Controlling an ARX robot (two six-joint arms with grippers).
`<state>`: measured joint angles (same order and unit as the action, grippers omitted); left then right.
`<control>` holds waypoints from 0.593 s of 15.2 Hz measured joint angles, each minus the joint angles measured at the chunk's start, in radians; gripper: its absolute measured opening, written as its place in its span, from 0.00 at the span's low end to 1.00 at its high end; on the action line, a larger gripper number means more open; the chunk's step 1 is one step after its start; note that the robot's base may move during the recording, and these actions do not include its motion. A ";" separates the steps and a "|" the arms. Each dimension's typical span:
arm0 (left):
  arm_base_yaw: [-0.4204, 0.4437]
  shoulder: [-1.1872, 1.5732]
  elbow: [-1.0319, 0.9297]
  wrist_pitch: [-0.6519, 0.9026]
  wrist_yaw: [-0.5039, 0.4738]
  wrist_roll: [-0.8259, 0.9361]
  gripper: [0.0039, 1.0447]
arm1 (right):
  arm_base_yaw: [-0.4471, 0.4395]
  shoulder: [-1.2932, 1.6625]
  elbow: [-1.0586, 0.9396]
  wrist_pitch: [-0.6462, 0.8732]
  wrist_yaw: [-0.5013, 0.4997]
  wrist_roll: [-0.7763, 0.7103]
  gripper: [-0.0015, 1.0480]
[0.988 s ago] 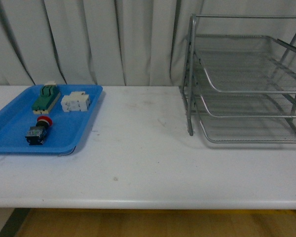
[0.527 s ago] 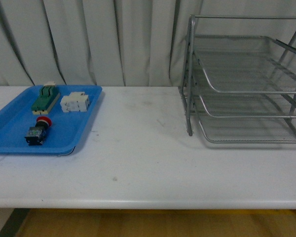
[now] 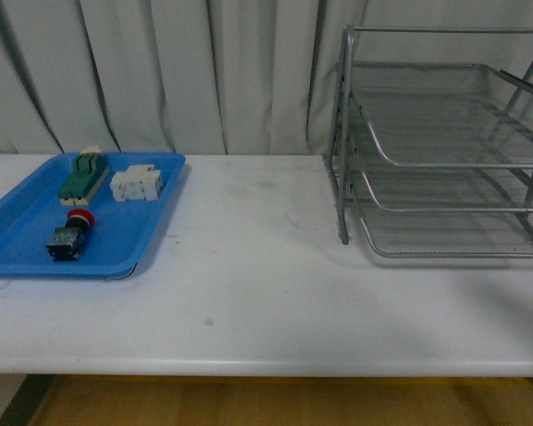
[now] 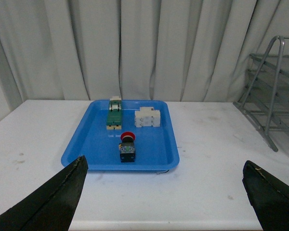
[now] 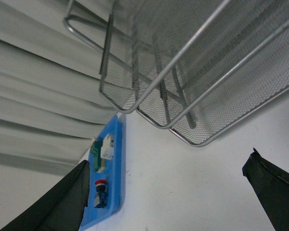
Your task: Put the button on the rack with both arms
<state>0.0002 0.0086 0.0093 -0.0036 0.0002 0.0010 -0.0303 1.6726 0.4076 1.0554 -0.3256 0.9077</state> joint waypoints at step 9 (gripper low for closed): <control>0.000 0.000 0.000 0.000 0.000 0.000 0.94 | 0.035 0.341 0.293 -0.016 0.066 0.183 0.94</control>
<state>0.0002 0.0086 0.0093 -0.0036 0.0002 0.0010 0.0051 2.0132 0.7002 1.0393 -0.2596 1.0908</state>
